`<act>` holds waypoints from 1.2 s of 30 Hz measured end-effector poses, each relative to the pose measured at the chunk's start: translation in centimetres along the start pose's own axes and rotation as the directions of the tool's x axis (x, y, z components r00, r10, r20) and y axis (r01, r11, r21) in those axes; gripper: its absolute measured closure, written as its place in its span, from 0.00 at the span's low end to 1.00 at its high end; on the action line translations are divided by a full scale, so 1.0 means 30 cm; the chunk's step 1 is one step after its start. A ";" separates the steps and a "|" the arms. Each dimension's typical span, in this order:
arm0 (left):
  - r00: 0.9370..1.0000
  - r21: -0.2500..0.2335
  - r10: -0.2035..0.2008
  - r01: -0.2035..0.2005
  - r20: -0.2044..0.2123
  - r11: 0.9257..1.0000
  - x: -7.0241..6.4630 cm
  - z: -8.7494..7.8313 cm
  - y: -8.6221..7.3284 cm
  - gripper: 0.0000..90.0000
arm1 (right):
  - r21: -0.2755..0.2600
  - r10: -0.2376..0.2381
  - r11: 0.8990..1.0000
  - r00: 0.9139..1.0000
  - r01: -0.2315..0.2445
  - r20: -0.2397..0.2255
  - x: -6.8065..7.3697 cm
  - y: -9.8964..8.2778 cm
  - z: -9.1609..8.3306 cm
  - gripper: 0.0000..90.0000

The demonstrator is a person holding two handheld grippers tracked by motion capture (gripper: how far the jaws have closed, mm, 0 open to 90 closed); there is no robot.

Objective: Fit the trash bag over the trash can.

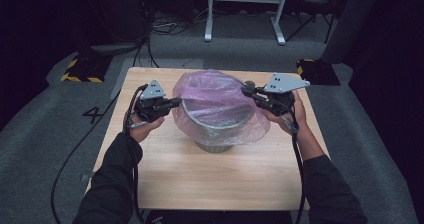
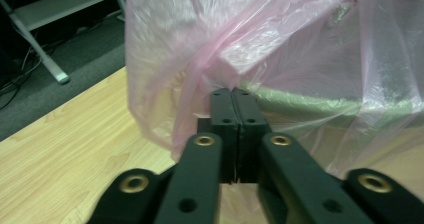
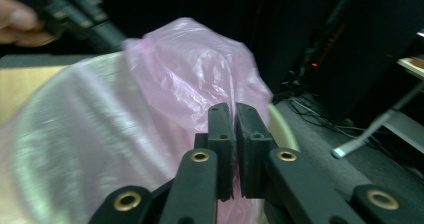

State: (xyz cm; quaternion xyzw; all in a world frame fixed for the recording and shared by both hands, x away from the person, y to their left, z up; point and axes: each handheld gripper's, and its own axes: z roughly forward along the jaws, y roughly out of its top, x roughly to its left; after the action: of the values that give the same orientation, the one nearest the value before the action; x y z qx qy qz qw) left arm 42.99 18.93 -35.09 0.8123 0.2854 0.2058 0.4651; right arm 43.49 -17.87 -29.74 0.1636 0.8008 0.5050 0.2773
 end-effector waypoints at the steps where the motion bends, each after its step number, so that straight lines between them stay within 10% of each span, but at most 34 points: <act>1: 1.000 0.006 0.001 -0.001 -0.001 1.000 0.002 0.003 -0.001 1.00 | -0.005 0.020 1.000 1.000 -0.020 0.007 -0.010 -0.004 0.002 0.98; 9: 1.000 0.014 -0.010 0.010 -0.015 1.000 0.016 0.032 -0.005 1.00 | 0.008 0.168 0.985 0.978 -0.171 0.126 -0.115 -0.070 0.065 0.97; 18: 1.000 0.014 -0.026 0.026 0.007 1.000 0.022 0.088 -0.030 1.00 | 0.064 0.217 0.971 0.960 -0.231 0.177 -0.185 -0.158 0.120 0.98; 27: 0.998 0.001 -0.050 0.050 0.032 0.999 0.025 0.129 -0.039 1.00 | 0.103 0.340 0.928 0.925 -0.359 0.167 -0.236 -0.266 0.179 0.98; 36: 0.997 0.014 -0.030 0.030 0.068 0.999 -0.009 0.168 -0.040 1.00 | 0.124 0.382 0.912 0.920 -0.391 0.091 -0.217 -0.341 0.190 0.99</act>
State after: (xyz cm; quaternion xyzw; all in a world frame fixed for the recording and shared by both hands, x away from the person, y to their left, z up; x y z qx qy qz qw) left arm 45.49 16.02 -38.60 0.8176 0.2829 0.1691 0.4721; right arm 52.31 -21.78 -39.04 0.3540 0.7765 0.4872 0.1855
